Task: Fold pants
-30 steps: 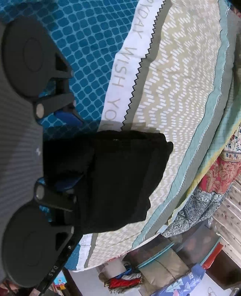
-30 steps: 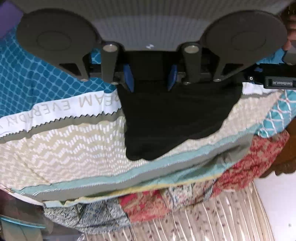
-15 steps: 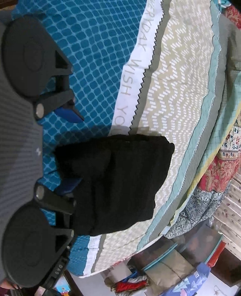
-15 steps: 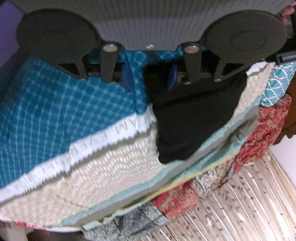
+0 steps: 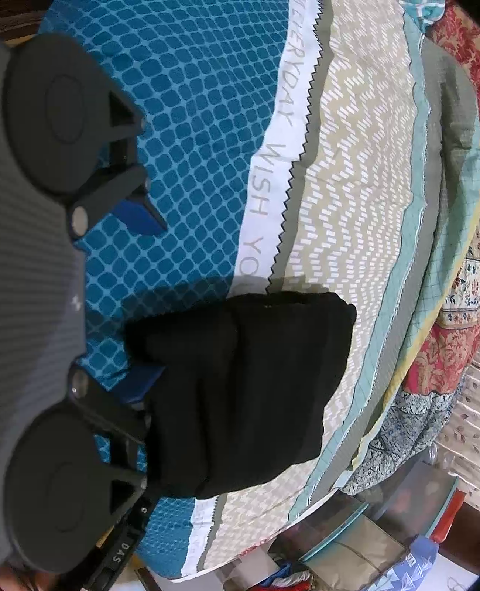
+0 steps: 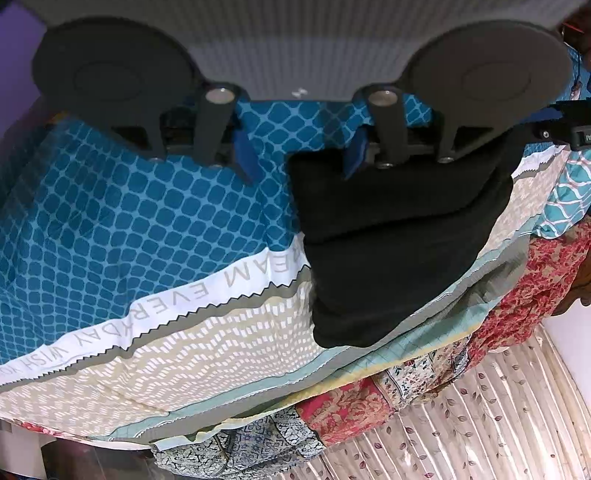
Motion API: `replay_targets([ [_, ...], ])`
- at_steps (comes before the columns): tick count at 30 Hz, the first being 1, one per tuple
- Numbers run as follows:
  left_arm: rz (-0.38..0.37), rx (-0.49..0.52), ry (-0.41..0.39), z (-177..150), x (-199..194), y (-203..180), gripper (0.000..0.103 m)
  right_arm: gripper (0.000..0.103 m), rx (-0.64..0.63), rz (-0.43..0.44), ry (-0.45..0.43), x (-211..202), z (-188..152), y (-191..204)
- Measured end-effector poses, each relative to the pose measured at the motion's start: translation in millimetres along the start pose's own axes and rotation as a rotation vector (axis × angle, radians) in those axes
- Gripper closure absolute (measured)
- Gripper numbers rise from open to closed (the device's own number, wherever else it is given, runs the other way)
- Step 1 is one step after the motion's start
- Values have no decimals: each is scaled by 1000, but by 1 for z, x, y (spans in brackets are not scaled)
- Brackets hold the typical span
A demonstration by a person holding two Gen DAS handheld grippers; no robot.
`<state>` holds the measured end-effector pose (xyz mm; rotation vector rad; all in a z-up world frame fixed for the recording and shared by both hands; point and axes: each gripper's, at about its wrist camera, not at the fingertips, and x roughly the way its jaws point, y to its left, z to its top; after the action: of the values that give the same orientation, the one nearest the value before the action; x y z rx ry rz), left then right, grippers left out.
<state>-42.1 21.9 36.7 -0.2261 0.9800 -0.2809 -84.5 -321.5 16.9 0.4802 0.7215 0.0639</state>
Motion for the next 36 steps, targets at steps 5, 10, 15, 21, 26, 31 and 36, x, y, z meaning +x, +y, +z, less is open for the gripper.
replay_targets([
  [5, 32, 11, 5, -2, 1, 0, 18, 39, -29, 3, -4, 1, -2, 6],
  [10, 89, 36, 1, -2, 0, -1, 14, 32, -65, -4, -6, 2, -6, 14],
  [15, 140, 57, 2, -4, 4, 0, 11, 27, -100, -15, -7, 4, -9, 22],
  [21, 161, 66, 4, -4, 7, 2, 6, 23, -117, -21, -10, 6, -13, 28],
  [26, 169, 68, 8, -3, 10, 4, 4, 21, -122, -24, -12, 6, -15, 33],
  [31, 169, 72, 13, -4, 11, 4, 3, 18, -131, -24, -11, 7, -17, 36],
  [36, 176, 92, 27, -4, 13, 3, 2, 14, -135, -22, -9, 7, -19, 39],
])
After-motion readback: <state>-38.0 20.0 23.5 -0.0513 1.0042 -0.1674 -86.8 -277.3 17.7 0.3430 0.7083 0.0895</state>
